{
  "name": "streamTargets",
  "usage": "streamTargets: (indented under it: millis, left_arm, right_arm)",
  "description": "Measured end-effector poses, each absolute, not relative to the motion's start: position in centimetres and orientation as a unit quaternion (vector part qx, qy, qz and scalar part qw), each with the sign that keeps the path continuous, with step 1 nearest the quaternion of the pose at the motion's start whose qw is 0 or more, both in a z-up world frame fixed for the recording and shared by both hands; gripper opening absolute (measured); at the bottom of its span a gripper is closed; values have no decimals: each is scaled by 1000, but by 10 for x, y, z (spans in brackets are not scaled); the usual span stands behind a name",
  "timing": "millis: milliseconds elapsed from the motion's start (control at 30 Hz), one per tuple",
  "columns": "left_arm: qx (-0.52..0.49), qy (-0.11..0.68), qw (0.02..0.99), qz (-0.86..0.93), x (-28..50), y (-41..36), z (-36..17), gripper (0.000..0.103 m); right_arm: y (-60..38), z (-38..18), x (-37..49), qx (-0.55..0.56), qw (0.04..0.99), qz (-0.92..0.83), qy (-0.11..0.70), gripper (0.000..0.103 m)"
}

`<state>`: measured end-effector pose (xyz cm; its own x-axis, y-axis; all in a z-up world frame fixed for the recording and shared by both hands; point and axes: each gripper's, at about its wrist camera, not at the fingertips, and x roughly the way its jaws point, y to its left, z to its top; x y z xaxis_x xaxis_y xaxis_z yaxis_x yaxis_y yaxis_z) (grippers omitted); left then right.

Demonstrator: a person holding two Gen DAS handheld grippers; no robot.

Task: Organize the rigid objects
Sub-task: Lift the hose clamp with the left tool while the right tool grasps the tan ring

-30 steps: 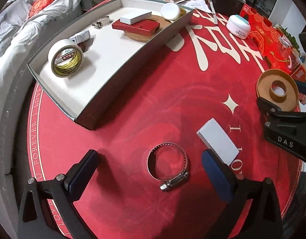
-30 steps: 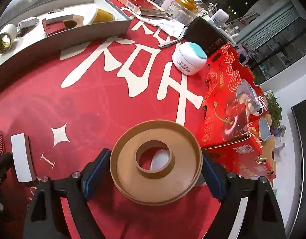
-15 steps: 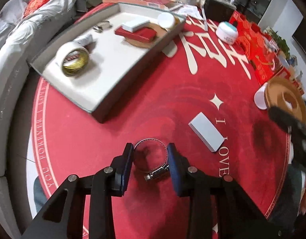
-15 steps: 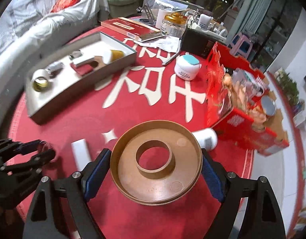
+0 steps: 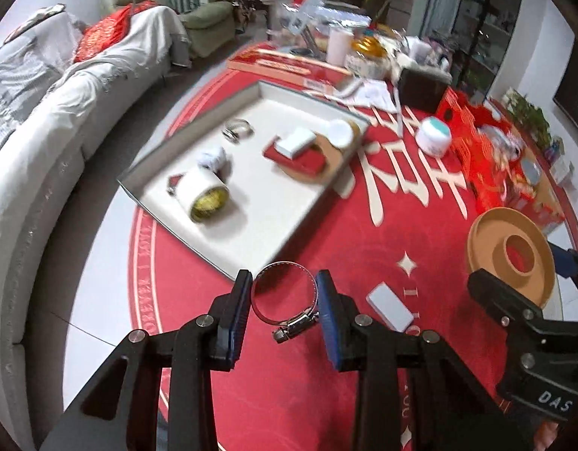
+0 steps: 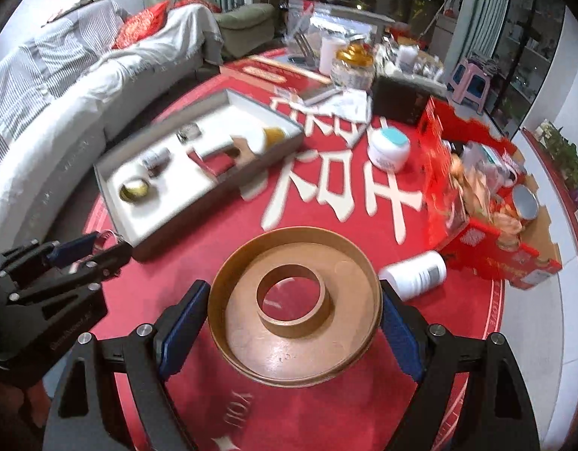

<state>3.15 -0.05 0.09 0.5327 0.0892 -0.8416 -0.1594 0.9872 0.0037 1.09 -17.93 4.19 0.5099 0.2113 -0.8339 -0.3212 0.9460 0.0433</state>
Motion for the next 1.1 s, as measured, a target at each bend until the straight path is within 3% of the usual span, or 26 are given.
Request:
streamTargets:
  millis: [533,833,1100]
  left_arm:
    - [-72,385,908,152,86,78,85,37]
    - [-86,409,890,185,126,108,56,37]
    - [-91,443,874,180,145,108,18,37]
  right_arm:
    - [-108,112,82,-14,889,197,413,87]
    - [-82,107,139,26,884,190,426,87]
    - [-68,70,163,44,866,179,465,87]
